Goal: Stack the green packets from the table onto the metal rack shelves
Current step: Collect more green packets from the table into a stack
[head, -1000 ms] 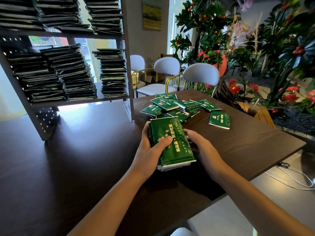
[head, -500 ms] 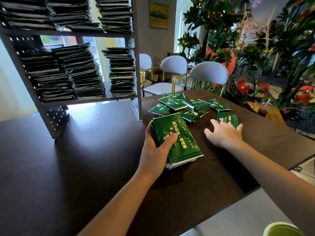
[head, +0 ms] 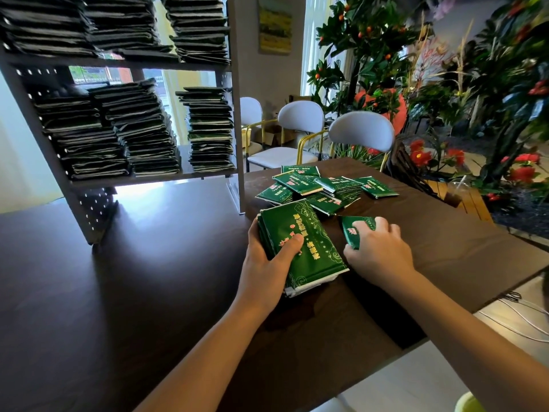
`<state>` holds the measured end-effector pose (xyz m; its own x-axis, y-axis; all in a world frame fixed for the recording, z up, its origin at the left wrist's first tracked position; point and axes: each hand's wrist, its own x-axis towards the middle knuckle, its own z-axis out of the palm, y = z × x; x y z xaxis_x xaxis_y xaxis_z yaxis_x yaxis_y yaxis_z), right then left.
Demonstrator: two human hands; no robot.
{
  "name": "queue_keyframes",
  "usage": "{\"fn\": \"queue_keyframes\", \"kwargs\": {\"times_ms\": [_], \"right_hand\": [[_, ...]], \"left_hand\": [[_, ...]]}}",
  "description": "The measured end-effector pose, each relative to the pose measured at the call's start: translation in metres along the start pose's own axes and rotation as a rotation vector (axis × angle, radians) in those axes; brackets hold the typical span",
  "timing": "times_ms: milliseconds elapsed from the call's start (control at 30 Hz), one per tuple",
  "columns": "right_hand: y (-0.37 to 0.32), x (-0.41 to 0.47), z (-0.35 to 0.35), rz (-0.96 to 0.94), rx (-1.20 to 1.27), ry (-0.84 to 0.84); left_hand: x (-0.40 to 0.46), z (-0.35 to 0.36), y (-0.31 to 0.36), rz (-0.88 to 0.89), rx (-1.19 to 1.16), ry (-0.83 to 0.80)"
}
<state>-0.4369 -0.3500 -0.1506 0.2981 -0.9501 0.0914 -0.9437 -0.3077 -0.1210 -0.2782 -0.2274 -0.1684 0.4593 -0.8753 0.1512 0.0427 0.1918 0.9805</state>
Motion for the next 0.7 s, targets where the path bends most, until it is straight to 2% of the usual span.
{"fn": "queue_keyframes", "kwargs": {"times_ms": [100, 167, 300, 367, 433, 500, 533, 633, 700], "right_hand": [[0.001, 0.002, -0.009, -0.031, -0.077, 0.05], [0.0, 0.002, -0.014, -0.068, -0.032, 0.121], [-0.009, -0.011, -0.024, -0.096, 0.317, 0.406], [-0.021, -0.025, -0.03, -0.225, 0.58, 0.517], [-0.035, -0.041, -0.033, -0.418, 0.643, 0.593], [-0.045, -0.051, -0.028, -0.54, 0.612, 0.555], [-0.048, -0.053, -0.025, -0.557, 0.624, 0.478], [-0.049, -0.055, -0.016, -0.548, 0.699, 0.204], [-0.047, -0.051, -0.014, -0.549, 0.722, 0.147]], "left_hand": [[0.001, -0.001, -0.003, 0.006, -0.007, -0.007], [0.002, -0.001, -0.003, 0.014, 0.003, -0.01], [0.004, -0.002, -0.002, -0.034, -0.009, -0.025], [0.005, -0.003, 0.0, -0.062, -0.013, -0.048], [0.006, -0.004, 0.001, -0.067, -0.003, -0.055], [0.005, -0.005, 0.004, -0.048, -0.021, -0.044], [0.004, -0.005, 0.004, -0.042, -0.044, -0.036], [0.005, -0.006, 0.004, -0.05, -0.06, -0.015], [0.006, -0.006, 0.003, -0.077, -0.068, -0.01]]}}
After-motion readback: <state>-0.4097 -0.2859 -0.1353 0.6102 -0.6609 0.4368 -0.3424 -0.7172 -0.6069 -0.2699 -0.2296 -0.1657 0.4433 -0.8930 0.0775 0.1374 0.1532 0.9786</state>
